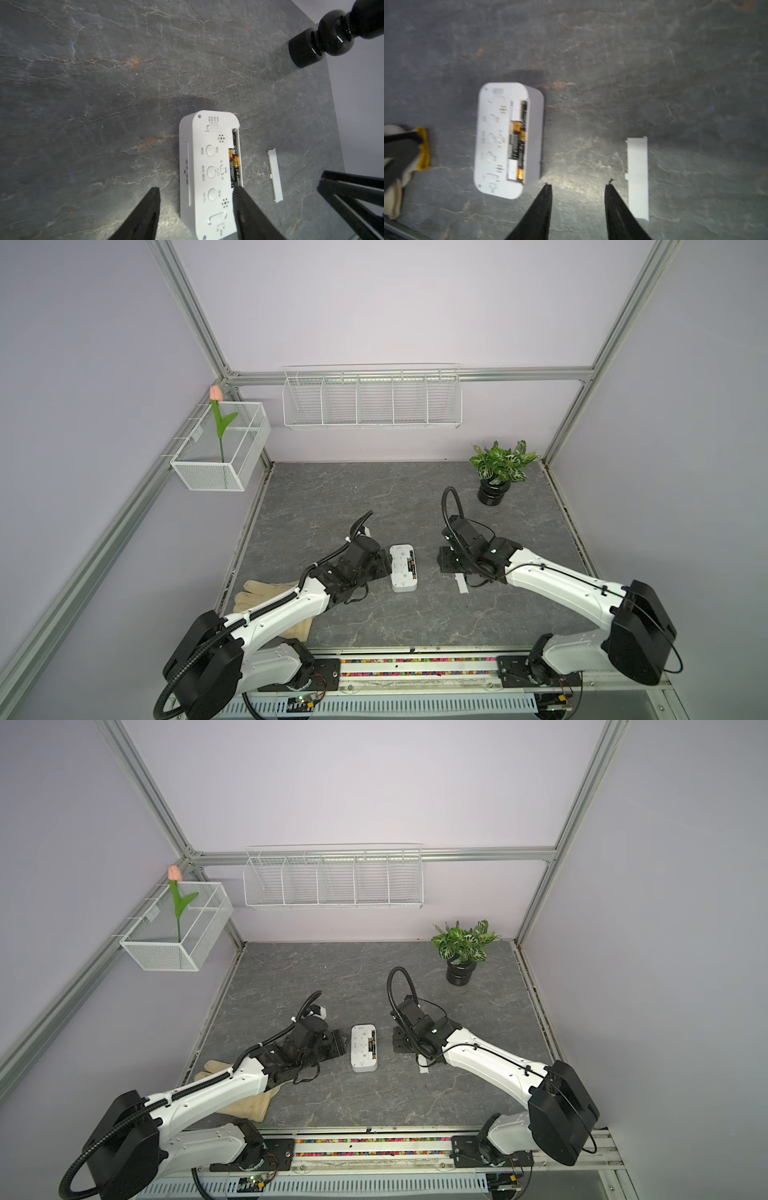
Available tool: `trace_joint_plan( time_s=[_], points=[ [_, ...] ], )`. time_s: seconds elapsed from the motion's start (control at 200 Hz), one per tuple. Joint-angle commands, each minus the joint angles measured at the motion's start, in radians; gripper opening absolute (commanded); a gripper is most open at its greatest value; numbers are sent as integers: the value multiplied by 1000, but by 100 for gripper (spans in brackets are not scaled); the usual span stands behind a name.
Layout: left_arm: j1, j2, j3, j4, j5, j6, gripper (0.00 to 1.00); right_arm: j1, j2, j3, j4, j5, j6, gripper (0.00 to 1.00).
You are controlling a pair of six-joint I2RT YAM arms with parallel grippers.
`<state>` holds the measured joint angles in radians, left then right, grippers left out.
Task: Insert the battery into the alarm
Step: Install the battery in the alarm, then pick up the cover from the center of the board.
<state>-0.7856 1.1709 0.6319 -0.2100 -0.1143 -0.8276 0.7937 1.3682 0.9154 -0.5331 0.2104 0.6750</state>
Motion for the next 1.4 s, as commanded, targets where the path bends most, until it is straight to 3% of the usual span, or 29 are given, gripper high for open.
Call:
trace_joint_plan(
  time_s=[0.0, 0.265, 0.555, 1.035, 1.395],
  points=[
    [2, -55, -7, -39, -33, -36, 58, -2, -36, -82, -101, 73, 16, 46],
    [1, -74, -71, 190, 161, -86, 58, -16, 2, -160, -26, 59, 22, 48],
    [-27, 36, -54, 368, 231, -160, 57, -56, 93, -133, -22, 49, -26, 48],
    [-46, 126, -32, 455, 236, -202, 55, -79, 157, -77, -15, -12, -80, 48],
    [-58, 165, -24, 486, 245, -209, 55, -79, 184, -75, -50, 0, -84, 40]
  ],
)
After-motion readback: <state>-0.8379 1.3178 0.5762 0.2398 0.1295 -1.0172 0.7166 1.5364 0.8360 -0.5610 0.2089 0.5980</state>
